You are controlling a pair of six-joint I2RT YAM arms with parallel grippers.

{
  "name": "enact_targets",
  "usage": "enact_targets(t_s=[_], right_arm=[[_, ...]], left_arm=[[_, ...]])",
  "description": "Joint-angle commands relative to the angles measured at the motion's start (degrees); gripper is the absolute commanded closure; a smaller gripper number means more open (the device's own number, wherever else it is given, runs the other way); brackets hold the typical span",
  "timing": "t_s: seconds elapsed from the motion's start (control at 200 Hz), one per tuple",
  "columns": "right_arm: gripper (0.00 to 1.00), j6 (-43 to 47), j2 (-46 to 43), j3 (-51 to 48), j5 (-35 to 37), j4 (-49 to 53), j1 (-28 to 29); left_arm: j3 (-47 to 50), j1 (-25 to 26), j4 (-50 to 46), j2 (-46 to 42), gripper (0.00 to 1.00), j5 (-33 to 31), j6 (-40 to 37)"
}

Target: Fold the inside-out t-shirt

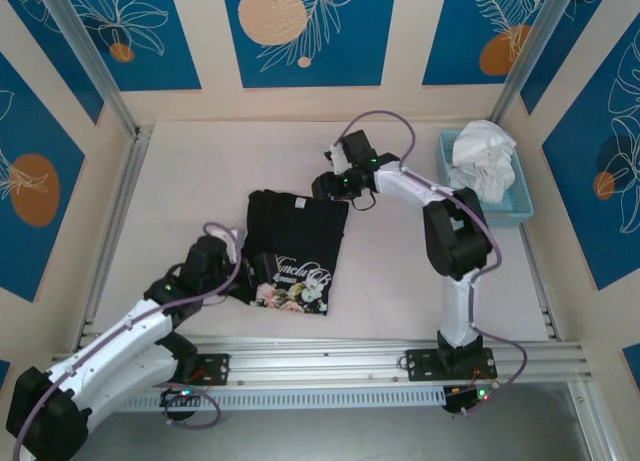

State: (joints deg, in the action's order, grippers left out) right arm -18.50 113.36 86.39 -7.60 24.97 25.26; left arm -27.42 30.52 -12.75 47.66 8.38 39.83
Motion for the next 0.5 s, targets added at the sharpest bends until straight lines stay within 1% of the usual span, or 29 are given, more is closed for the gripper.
enact_targets(t_s=[0.0, 0.035, 0.08, 0.175, 0.245, 0.34, 0.495], right_arm=[[0.31, -2.3, -4.3, -5.4, 1.1, 1.9, -4.8], [0.26, -3.1, -4.5, -6.5, 1.1, 2.1, -5.8], [0.23, -3.8, -4.2, -7.3, 0.8, 2.5, -6.7], [0.2, -5.4, -2.1, -7.1, -0.5, 2.1, -7.0], [0.2, -6.2, 0.0, -5.9, -2.0, 1.5, -6.7], [0.2, -6.6, 2.6, -4.1, -3.5, 0.6, -6.0], [0.22, -7.8, 6.7, -1.4, -5.4, 0.4, -4.1]], left_arm=[[-7.3, -9.4, 2.0, 10.9, 0.06, 1.1, -6.8], [-9.8, -12.3, 3.4, 15.8, 0.06, 3.2, -7.5], [-13.5, -15.1, 5.0, 21.7, 0.06, 4.6, -8.9], [-22.1, -18.0, 4.8, 33.6, 0.05, 5.4, -13.0], [-28.5, -20.0, 3.5, 41.7, 0.05, 8.3, -14.9], [-35.3, -21.6, 2.3, 50.3, 0.07, 13.2, -16.7], [-42.0, -21.7, 1.1, 59.2, 0.11, 18.0, -18.2]])
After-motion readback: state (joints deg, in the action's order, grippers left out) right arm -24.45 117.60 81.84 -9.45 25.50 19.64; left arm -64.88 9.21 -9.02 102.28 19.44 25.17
